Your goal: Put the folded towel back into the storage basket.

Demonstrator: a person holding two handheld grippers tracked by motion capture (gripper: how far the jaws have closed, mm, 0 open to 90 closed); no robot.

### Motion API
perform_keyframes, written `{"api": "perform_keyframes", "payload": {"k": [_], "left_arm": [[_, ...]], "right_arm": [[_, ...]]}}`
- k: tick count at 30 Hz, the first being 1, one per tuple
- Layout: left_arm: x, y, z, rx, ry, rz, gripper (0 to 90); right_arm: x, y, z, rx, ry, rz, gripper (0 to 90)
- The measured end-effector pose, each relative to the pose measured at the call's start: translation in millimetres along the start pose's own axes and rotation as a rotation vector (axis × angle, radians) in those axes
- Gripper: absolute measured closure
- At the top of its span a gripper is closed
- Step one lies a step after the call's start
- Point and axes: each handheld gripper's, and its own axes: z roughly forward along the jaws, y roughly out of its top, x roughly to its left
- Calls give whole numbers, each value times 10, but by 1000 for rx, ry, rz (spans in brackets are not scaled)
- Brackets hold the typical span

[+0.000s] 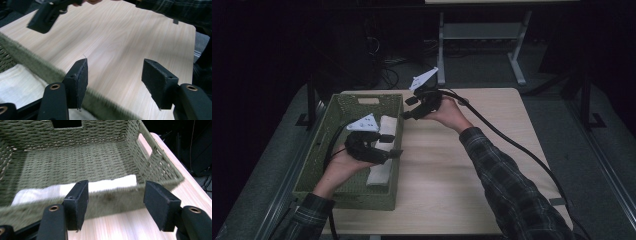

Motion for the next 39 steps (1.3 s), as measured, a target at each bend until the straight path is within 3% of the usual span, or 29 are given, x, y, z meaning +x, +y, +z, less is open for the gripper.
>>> {"api": "perform_keyframes", "payload": {"k": [8, 13, 17, 18, 19, 27, 30, 36, 38, 39], "left_arm": [[-250, 162, 311, 4, 64, -20, 311], [-423, 199, 541, 1, 99, -25, 304], [-560, 215, 727, 20, 94, -8, 297], [-588, 210, 775, 18, 93, -4, 292], [-618, 202, 822, 20, 90, -3, 292], [-837, 58, 1223, 38, 66, 7, 271], [-916, -9, 1376, 43, 65, 10, 264], [-975, -146, 1628, 74, 47, 24, 250], [-979, -197, 1702, 80, 50, 26, 233], [-980, -242, 1764, 97, 69, 59, 230]], "right_arm": [[-44, -343, -410, -6, -10, 0, 334], [-45, -529, -553, -11, -14, 15, 323], [-19, -751, -635, -15, -16, 31, 316], [2, -877, -662, -11, -17, 41, 313], [2, -877, -662, -11, -17, 41, 313], [80, -1396, -761, 16, -52, 86, 287], [105, -1493, -781, 26, -59, 102, 283], [191, -1782, -833, 33, -92, 143, 264], [241, -1909, -857, 64, -115, 171, 245], [258, -1945, -867, 80, -125, 178, 238]]}}
